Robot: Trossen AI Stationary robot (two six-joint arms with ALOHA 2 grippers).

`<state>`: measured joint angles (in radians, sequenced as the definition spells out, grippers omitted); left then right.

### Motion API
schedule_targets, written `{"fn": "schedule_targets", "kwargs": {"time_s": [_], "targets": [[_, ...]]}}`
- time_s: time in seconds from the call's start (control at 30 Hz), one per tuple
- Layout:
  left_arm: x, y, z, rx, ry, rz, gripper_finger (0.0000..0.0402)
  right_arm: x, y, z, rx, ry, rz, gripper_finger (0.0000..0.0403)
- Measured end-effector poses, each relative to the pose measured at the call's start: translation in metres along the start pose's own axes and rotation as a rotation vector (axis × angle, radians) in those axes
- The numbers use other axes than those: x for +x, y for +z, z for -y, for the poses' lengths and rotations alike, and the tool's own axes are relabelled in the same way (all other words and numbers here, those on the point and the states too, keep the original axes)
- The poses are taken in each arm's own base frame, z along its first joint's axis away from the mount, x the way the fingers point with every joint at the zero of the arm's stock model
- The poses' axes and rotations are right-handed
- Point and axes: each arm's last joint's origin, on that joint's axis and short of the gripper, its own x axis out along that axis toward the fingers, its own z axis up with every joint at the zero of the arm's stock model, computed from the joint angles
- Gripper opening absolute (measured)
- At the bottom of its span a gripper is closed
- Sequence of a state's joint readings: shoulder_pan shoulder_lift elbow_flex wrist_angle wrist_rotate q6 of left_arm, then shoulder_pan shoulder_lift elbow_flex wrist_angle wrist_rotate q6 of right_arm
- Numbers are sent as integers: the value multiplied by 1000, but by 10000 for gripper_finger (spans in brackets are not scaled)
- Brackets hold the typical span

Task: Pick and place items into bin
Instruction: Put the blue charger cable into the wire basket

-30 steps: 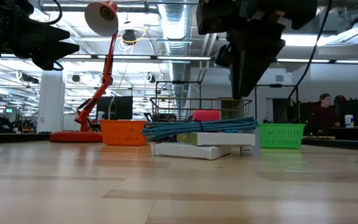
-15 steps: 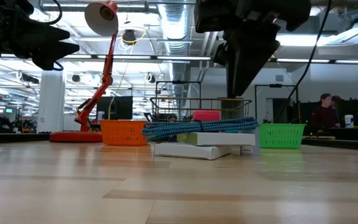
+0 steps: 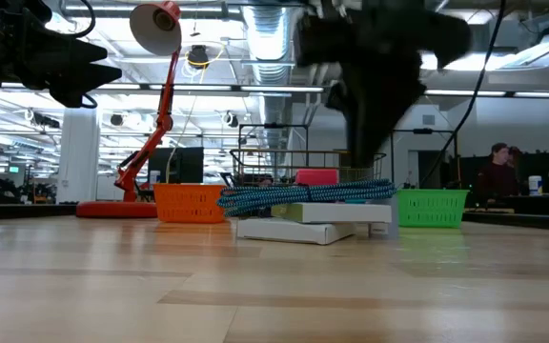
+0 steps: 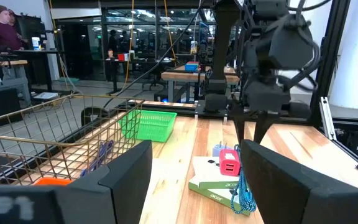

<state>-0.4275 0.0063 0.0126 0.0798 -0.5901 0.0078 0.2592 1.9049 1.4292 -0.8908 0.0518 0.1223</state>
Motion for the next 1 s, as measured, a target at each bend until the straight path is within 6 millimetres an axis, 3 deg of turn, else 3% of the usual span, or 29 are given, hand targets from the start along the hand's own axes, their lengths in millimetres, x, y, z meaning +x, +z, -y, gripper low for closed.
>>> {"fn": "schedule_targets", "kwargs": {"time_s": [0.13, 1.0], "targets": [[0, 0, 0, 0, 0, 0, 233, 13, 0, -2, -20, 28, -37, 113], [0, 0, 0, 0, 0, 0, 233, 12, 0, 6, -11, 35, -52, 113]]}}
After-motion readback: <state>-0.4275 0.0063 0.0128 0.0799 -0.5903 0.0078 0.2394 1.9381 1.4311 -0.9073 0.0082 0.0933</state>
